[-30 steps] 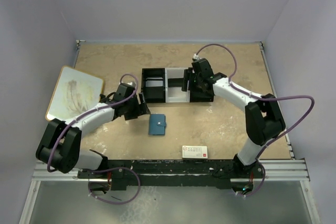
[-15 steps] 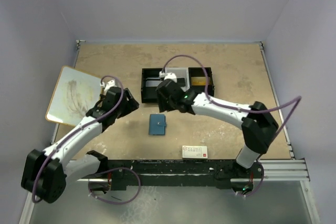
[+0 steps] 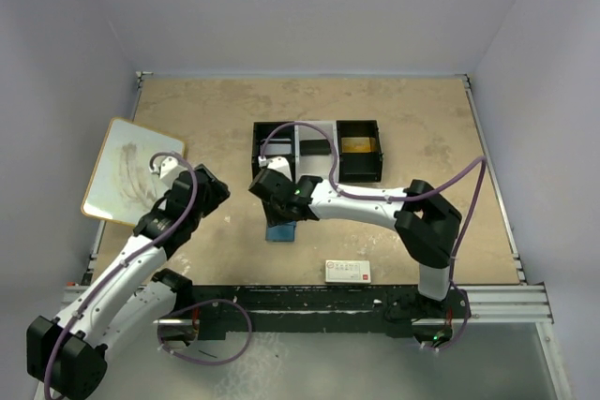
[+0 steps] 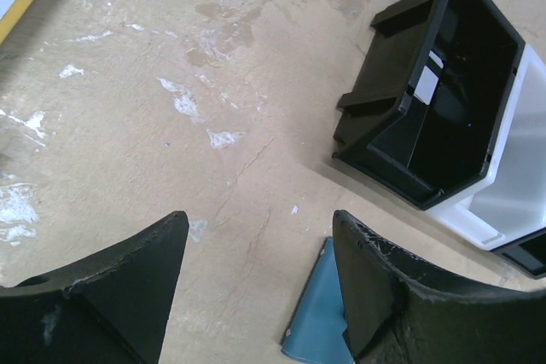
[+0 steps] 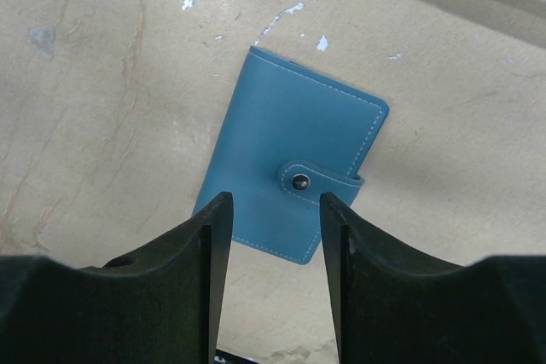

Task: Take the credit cards out of the card holder
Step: Open the card holder at the center of the board.

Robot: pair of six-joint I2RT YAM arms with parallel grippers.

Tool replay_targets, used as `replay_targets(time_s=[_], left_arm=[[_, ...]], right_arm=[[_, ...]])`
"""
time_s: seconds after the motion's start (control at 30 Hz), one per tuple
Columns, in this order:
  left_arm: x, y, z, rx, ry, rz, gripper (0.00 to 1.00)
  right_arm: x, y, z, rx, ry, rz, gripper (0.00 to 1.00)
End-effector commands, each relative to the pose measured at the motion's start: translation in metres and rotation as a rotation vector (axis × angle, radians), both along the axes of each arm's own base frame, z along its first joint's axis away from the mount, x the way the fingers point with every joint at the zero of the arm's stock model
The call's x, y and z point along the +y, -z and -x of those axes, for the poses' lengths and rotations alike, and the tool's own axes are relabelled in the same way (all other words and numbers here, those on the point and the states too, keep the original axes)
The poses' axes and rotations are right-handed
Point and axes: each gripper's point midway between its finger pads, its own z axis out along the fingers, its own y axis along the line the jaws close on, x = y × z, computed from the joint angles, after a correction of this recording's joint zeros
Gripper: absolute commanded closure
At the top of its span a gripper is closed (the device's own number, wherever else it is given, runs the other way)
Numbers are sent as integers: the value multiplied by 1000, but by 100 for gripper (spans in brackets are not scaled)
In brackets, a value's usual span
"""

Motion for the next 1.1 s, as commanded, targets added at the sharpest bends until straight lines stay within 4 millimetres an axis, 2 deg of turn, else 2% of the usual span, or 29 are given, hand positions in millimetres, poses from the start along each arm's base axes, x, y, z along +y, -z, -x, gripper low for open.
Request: replay_targets(time_s=[0.0, 0.37, 0.43, 0.5, 0.57, 0.67, 0.8, 0.87, 0.97, 1.07], left_arm=[[2, 3, 0, -5, -23, 6, 33], [-12, 15, -1, 34, 53, 19, 33], [-16, 19, 0, 46, 69, 30, 33], [-23, 23, 1, 58, 101, 48, 33], [-32, 28, 2, 70, 144, 71, 33], [-50, 38, 4, 91, 234, 116, 33], [-68, 57, 8, 159, 325, 141, 33], [-82, 59, 7, 160, 391, 171, 33], [-95, 60, 6, 170, 465, 174, 33], [-105, 63, 9, 186, 518, 148, 33]], right_arm=[[-2, -6, -5, -17, 56, 33, 52], [-6, 26, -4, 28, 77, 131, 57], [-11, 37, -1, 41, 92, 153, 62], [-17, 43, 3, 59, 95, 167, 71], [-21, 41, 2, 55, 110, 161, 78], [-19, 38, 2, 68, 108, 105, 81], [-22, 39, -3, 96, 114, 32, 90], [-26, 38, -7, 115, 125, -22, 93], [-17, 29, -12, 116, 93, -147, 99], [-14, 26, -11, 140, 80, -235, 100]])
